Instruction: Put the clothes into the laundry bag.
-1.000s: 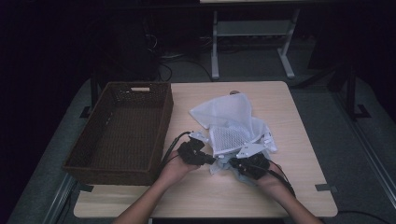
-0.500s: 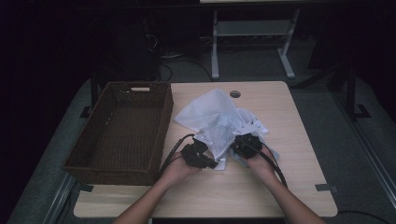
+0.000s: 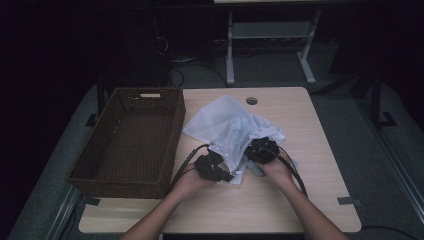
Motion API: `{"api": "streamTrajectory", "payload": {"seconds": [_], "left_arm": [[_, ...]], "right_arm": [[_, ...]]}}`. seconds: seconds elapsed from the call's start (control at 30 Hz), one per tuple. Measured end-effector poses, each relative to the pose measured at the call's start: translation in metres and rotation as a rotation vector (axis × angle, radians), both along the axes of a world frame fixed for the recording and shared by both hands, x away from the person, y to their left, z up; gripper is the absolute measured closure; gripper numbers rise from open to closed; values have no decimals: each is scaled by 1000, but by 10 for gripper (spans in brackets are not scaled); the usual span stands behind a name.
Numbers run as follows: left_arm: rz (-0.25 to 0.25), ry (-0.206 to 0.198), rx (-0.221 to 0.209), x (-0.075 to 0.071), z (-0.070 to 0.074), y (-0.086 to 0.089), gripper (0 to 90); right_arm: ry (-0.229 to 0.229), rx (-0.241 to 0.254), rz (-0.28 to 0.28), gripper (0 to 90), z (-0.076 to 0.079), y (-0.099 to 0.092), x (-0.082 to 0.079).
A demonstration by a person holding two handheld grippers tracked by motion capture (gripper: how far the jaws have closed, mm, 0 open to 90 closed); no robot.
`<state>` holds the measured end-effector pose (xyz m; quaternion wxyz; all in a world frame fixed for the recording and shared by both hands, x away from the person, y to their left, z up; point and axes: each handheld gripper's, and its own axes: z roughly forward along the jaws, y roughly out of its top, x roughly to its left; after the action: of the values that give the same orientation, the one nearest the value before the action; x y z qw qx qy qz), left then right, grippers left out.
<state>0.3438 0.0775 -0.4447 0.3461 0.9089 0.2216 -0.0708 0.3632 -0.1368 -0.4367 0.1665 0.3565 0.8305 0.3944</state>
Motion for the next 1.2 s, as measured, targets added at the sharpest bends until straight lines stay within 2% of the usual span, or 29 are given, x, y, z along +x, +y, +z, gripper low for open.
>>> {"api": "streamTrajectory", "payload": {"seconds": [0.1, 0.27, 0.3, 0.37, 0.47, 0.57, 0.67, 0.83, 0.93, 1.0, 1.07, 1.13, 1.2], "left_arm": [[7, -4, -1, 1, 1, 1, 878], [12, -7, 1, 1, 1, 2, 878], [12, -8, 1, 1, 1, 2, 878], [12, -9, 3, 1, 2, 2, 878], [13, -6, 2, 1, 1, 2, 877], [13, -4, 3, 1, 1, 2, 877], [13, -7, 5, 1, 1, 1, 877], [11, -6, 6, 1, 1, 1, 878], [11, -7, 7, 1, 0, 1, 877], [11, -7, 7, 0, 1, 1, 877], [10, -9, 8, 0, 1, 1, 877], [9, -9, 9, 0, 0, 1, 877], [8, -8, 10, 1, 0, 1, 877]], "right_arm": [[6, -4, 31, 571, 11, -12, -12], [7, 28, 84, 473, 24, -40, -39], [7, 27, 89, 458, 25, -46, -45], [10, -7, 95, 428, 25, -57, -54], [50, -22, 91, 406, 15, -73, -64], [93, -77, 114, 393, -4, -80, -70], [110, -139, 125, 379, -19, -75, -67], [94, -167, 125, 348, -28, -59, -60], [72, -171, 106, 511, -29, -54, -60], [78, -149, 111, 701, -29, -54, -57], [67, -140, 116, 811, -30, -52, -57], [79, -109, 118, 844, -30, -49, -54], [64, -79, 119, 849, -28, -45, -53]]}}
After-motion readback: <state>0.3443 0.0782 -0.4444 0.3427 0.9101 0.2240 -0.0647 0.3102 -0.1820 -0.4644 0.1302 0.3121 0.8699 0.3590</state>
